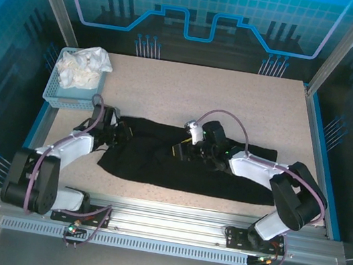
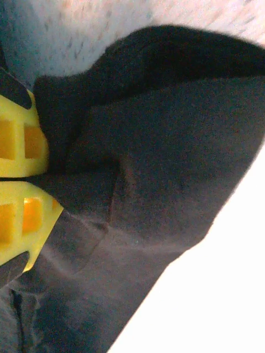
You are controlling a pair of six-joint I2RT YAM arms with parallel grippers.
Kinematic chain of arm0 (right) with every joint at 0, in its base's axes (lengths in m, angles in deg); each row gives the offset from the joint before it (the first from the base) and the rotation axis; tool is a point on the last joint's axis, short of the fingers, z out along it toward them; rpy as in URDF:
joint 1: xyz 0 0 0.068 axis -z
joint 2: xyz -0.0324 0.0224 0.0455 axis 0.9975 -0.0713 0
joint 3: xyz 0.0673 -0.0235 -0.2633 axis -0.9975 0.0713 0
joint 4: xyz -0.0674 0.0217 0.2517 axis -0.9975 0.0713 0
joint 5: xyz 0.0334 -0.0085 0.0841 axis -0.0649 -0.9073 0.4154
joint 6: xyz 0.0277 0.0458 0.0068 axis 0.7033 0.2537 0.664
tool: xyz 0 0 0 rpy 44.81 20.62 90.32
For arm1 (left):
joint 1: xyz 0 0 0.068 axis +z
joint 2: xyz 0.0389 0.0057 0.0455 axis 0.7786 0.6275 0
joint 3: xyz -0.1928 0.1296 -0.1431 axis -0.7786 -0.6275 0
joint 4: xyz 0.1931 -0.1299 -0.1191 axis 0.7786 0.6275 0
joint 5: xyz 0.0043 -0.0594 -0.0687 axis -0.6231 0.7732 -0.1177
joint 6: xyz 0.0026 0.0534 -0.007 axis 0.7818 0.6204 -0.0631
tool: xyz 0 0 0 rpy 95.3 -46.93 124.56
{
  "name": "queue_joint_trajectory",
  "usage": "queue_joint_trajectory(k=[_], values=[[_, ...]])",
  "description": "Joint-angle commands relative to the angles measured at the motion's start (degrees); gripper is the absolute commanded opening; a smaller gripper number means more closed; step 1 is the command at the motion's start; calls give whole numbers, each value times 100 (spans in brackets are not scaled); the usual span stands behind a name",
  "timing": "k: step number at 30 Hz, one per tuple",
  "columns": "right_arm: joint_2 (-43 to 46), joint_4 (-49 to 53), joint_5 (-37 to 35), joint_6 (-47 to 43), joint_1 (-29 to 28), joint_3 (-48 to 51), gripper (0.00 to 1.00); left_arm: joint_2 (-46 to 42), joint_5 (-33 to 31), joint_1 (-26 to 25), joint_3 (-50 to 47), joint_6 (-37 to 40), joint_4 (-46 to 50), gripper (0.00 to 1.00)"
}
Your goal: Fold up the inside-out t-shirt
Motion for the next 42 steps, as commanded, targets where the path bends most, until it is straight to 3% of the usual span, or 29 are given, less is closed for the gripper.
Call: queue_joint_trajectory(k=[1,11,16,24,30,38,39,41,42], values=[[227,-81,-72,183,266,92,54,-304,-1167,167,681,528,1067,0],[650,376,-292,583,852,258,55,-26,-4044,539,2362,1765,2194,0],[1176,862,-1032,551,1010,461,56,168,-4460,325,2970,1917,2541,0],[1456,1082,-1170,613,1271,593,58,215,-4009,-535,3129,1591,2952,0],[1613,1268,-1332,597,1377,566,59,331,-3288,-1642,3255,673,3054,0],[2203,1712,-1657,548,1638,649,59,1955,-2115,-3207,4100,-282,2270,0],[2286,1772,-1698,557,1674,661,59,2220,-1868,-3327,4291,-329,2130,4],[2494,1914,-1829,541,1734,709,60,2903,-1283,-3550,4769,-498,1859,33],[2580,1978,-1910,541,1762,737,60,3142,-981,-3606,4984,-564,1744,38]])
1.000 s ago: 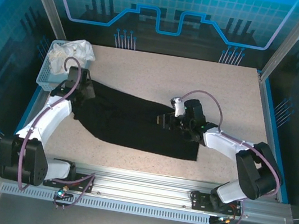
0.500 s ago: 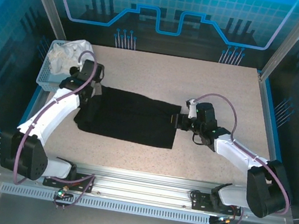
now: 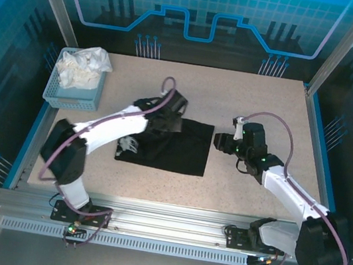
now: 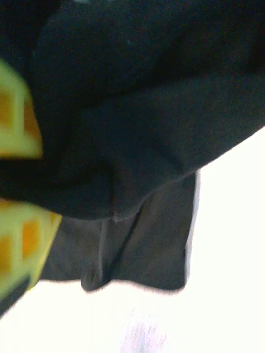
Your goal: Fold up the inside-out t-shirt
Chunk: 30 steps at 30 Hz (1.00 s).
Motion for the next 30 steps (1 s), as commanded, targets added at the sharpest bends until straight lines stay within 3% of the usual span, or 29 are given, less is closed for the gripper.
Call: queue_joint_trajectory(k=[1,3,5,7,12,14,17,20,24,30], values=[[374,415,-398,5,165,179,61,722,1491,-248,745,-591,-762,41],[529,441,-558,65,257,292,62,885,2099,-266,940,-770,-1111,46],[609,355,-506,164,360,393,62,591,2269,-240,758,-682,-1342,53],[543,237,-346,198,357,372,62,46,2108,-124,261,-471,-1407,61],[-239,-298,621,144,94,-13,63,-1612,1475,689,-1718,-253,-1409,65],[-745,-251,776,102,-135,-412,64,-2008,1294,794,-2186,0,-1149,66],[-1478,-154,1028,213,-261,-1009,66,-2252,1237,565,-2580,182,-1016,66],[-2063,-181,1213,324,-419,-1472,67,-2236,782,87,-2712,215,-787,67],[-2734,92,965,398,-758,-1954,67,-1963,601,-387,-2911,10,-656,66],[-3288,144,958,562,-821,-2147,59,-1404,35,-865,-2830,60,-753,64]])
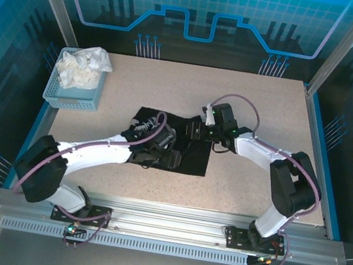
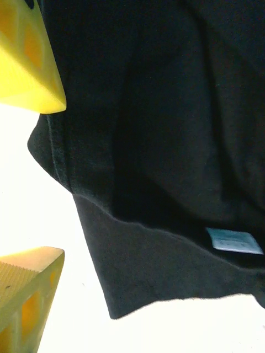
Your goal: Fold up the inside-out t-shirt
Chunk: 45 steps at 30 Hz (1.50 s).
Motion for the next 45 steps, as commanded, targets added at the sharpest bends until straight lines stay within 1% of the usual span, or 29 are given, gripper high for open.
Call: queue_joint_trajectory(k=[1,3,6,8,13,15,17,19,22,27,29,32,35,38,40,41,45], values=[[-298,239,-3,132,-62,-209,57,335,-566,-172,71,132,25,62],[-398,281,-62,136,-58,-253,51,531,-658,-237,145,232,-102,58],[-463,402,-234,63,-36,-327,41,811,-926,-320,345,335,-90,45],[-479,449,-286,-4,10,-368,35,945,-1075,-361,448,396,-113,34],[-472,558,-196,-154,111,-481,21,913,-1140,-445,600,458,-164,8],[-483,657,-95,-245,173,-561,17,810,-1039,-486,654,460,-180,2],[-503,811,5,-350,248,-695,13,700,-888,-545,740,472,-181,0],[-544,998,138,-474,335,-853,12,618,-764,-619,863,509,-181,0],[-643,1269,307,-589,451,-1105,12,639,-533,-728,1135,566,-201,1],[-943,1701,798,-751,675,-1530,12,1008,-159,-849,1580,620,-377,6],[-1078,1846,954,-814,749,-1686,13,1220,-27,-866,1724,616,-454,10],[-1309,2082,1135,-923,862,-1958,16,1549,194,-871,1907,571,-703,12],[-1522,2252,1295,-1000,1010,-2217,20,1910,636,-867,2166,470,-1138,14],[-1620,2449,1364,-1054,1205,-2427,26,2227,1089,-867,2487,412,-1303,24],[-1558,2554,1364,-1063,1353,-2433,34,2294,1190,-869,2583,461,-1200,36],[-1468,2559,1362,-1073,1413,-2357,38,2243,1166,-859,2550,506,-1174,41],[-913,2470,1380,-1042,1600,-1816,46,1721,1164,-817,2109,700,-1162,53]])
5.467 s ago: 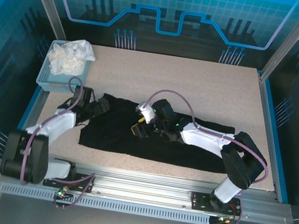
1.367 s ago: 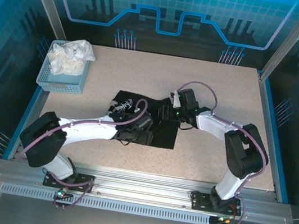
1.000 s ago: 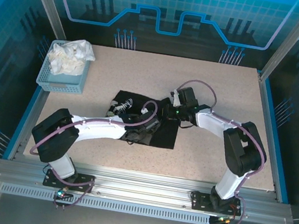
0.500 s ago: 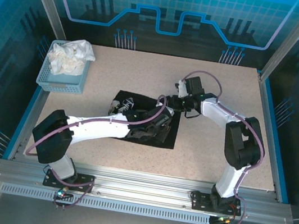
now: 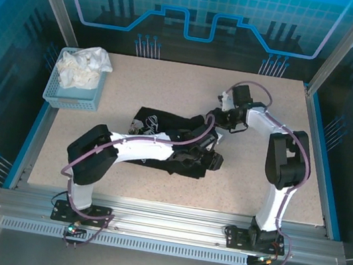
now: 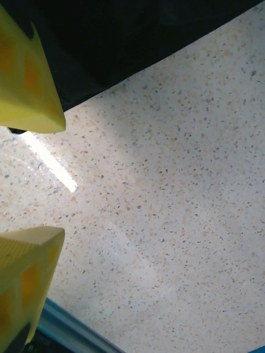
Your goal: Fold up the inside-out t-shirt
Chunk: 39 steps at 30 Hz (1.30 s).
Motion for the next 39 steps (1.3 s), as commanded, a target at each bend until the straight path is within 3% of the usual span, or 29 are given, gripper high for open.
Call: queue_joint_trajectory(k=[1,7,12,18,24,26,34,37,39], values=[[740,137,168,-14,181,547,47,-729,273,33,-413,169,-112,55],[1874,-460,226,294,48,1798,51,-2204,101,770,-1870,-31,-252,61],[1874,-1124,62,569,-484,2129,54,-2567,856,2007,-2745,-602,-481,62],[1201,-1299,-721,583,-582,1506,56,-2571,667,2141,-2859,-383,-211,62],[129,-1309,-445,557,-591,594,54,-2527,630,2143,-2938,-351,-207,63],[-96,-1254,-419,505,-582,400,50,-2558,622,2142,-2964,-335,-183,63],[220,-1177,-550,361,-432,587,9,-2666,472,2142,-3057,-287,-127,63],[558,-1092,-644,341,-291,928,0,-2684,484,2141,-3070,-290,-124,63],[772,-1115,-680,351,-220,1176,0,-2724,472,2141,-3095,-301,-125,63]])
